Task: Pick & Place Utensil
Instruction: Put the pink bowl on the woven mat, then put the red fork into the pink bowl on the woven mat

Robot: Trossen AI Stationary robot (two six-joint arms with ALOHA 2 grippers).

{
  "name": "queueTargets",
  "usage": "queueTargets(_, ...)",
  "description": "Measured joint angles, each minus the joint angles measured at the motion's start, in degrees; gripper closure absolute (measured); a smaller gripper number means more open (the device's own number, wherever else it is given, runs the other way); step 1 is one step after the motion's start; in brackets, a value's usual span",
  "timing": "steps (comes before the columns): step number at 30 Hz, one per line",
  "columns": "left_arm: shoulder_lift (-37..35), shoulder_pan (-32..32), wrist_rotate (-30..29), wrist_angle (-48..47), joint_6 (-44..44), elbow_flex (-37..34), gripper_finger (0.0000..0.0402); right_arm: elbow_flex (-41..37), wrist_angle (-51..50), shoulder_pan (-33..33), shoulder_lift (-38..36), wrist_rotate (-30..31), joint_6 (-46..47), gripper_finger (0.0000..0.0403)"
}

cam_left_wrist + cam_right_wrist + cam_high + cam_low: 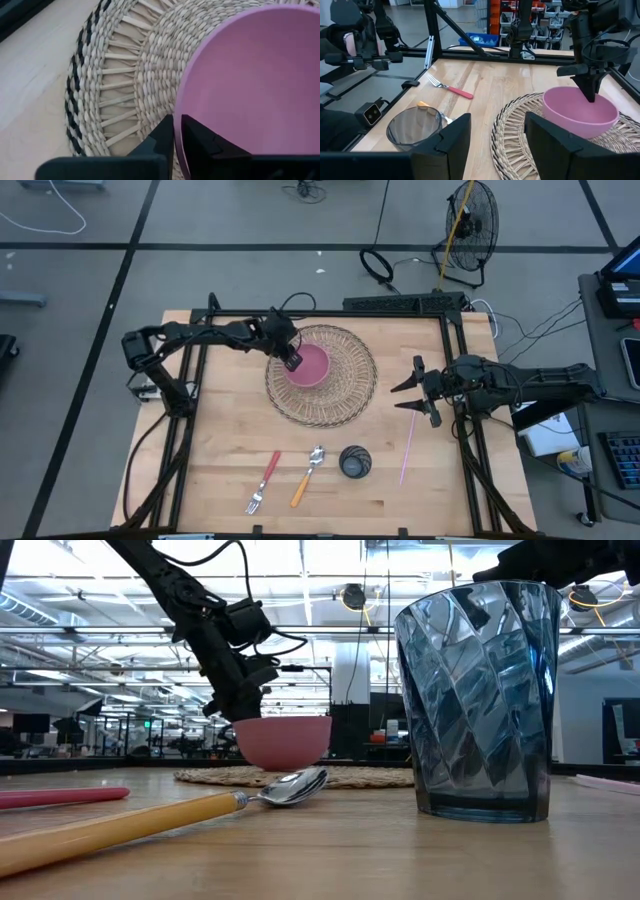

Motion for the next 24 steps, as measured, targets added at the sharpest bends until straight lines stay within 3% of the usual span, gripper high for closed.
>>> queueTargets(19,0.0,-0.04,1.48,1.41,2.11,0.0,0.0358,0.0,-0.68,0.0,0.0,0.04,-0.11,0.0227)
queueTargets(24,0.0,-0.04,1.48,1.77,2.09,0.0,0.0325,0.0,-1.08,0.0,0.02,0.04,-0.12,0.0227)
